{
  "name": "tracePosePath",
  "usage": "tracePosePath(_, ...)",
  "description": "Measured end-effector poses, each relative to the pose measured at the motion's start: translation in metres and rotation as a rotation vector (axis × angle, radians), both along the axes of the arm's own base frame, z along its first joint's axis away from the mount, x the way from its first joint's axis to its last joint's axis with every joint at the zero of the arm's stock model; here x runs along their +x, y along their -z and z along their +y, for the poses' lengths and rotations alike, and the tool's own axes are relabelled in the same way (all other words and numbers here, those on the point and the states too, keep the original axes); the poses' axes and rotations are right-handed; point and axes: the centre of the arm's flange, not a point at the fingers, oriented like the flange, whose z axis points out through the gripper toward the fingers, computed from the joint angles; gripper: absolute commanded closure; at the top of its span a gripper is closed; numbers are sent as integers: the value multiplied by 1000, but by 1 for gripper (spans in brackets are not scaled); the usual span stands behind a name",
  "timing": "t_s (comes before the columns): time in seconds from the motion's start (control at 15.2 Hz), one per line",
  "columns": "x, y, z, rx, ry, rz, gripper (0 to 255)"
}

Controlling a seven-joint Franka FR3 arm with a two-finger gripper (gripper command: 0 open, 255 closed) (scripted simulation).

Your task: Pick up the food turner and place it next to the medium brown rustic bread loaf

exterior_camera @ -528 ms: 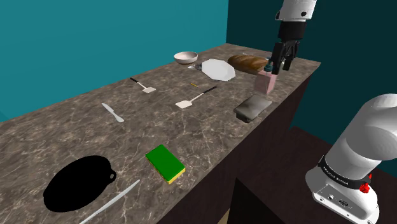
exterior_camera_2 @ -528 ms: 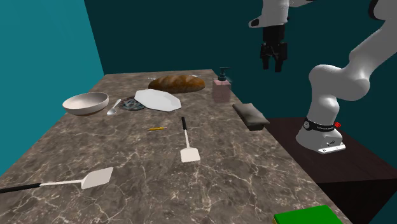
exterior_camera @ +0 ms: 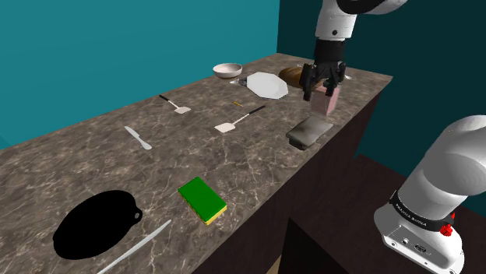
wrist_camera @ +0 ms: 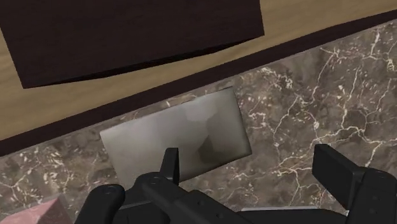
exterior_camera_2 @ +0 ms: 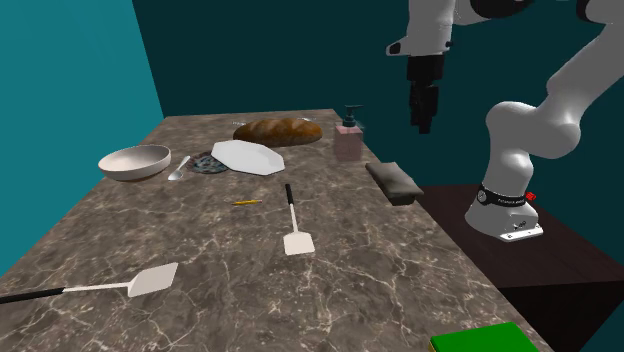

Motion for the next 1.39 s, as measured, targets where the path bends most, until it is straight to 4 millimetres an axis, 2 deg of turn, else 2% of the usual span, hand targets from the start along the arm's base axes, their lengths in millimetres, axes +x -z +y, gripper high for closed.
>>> tracePosePath(0.13, 16, 7, 22, -13, 91, -1, 0)
tracePosePath(0.4, 52, 28, 52, -41, 273, -3, 0)
tracePosePath(0.79, 111, 58, 88, -82, 545, -7, 0)
tracePosePath(1.06, 159, 80, 105, -107, 726, -9, 0)
tracePosePath(1.39, 220, 106, 105, -138, 956, -11, 0)
